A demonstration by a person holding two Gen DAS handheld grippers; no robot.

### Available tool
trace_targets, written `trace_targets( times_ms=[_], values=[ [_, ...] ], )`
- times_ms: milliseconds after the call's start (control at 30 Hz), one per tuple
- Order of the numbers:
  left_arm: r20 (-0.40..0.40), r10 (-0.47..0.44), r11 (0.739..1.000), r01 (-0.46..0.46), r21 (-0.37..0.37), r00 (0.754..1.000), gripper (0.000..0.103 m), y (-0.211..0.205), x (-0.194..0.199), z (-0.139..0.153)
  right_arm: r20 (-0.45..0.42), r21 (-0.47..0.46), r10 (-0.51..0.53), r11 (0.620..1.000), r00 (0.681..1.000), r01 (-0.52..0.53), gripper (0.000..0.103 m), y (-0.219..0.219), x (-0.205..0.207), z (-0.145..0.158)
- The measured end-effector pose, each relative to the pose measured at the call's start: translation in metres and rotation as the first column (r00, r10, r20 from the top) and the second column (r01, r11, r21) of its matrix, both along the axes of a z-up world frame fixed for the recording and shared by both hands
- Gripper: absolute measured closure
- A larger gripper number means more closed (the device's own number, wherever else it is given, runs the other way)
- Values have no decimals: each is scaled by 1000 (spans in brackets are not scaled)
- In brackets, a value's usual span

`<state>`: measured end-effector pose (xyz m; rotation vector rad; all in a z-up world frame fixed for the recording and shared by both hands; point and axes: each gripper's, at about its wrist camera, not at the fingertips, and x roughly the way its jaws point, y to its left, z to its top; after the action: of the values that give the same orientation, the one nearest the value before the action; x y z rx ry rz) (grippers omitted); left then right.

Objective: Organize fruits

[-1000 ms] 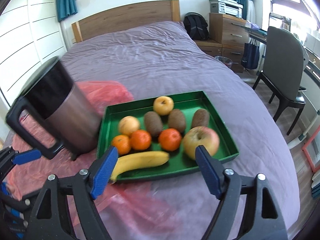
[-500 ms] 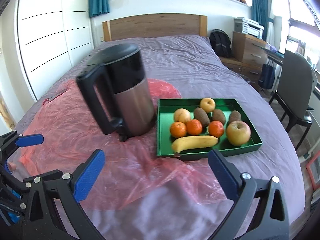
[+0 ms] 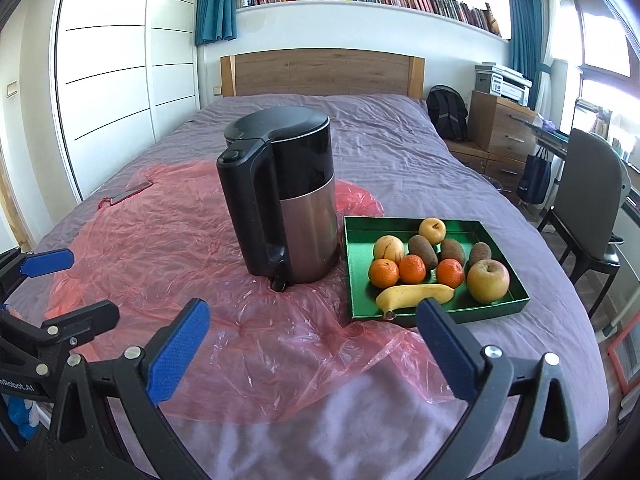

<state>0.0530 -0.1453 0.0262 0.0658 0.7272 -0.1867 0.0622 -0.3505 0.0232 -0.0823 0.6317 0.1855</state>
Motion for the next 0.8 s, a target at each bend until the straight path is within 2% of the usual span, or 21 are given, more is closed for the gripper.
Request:
trace_targets(
  times_ms=[467, 800],
  values=[
    [-12, 60, 998, -61, -22, 998, 2, 32, -4, -9, -42, -25, -55, 998, 998, 54, 0, -9, -9, -17],
    [-37, 90, 996, -90, 2, 995, 1, 40, -6, -17, -47, -27, -70, 997, 996, 69, 0, -16, -10, -19]
  ],
)
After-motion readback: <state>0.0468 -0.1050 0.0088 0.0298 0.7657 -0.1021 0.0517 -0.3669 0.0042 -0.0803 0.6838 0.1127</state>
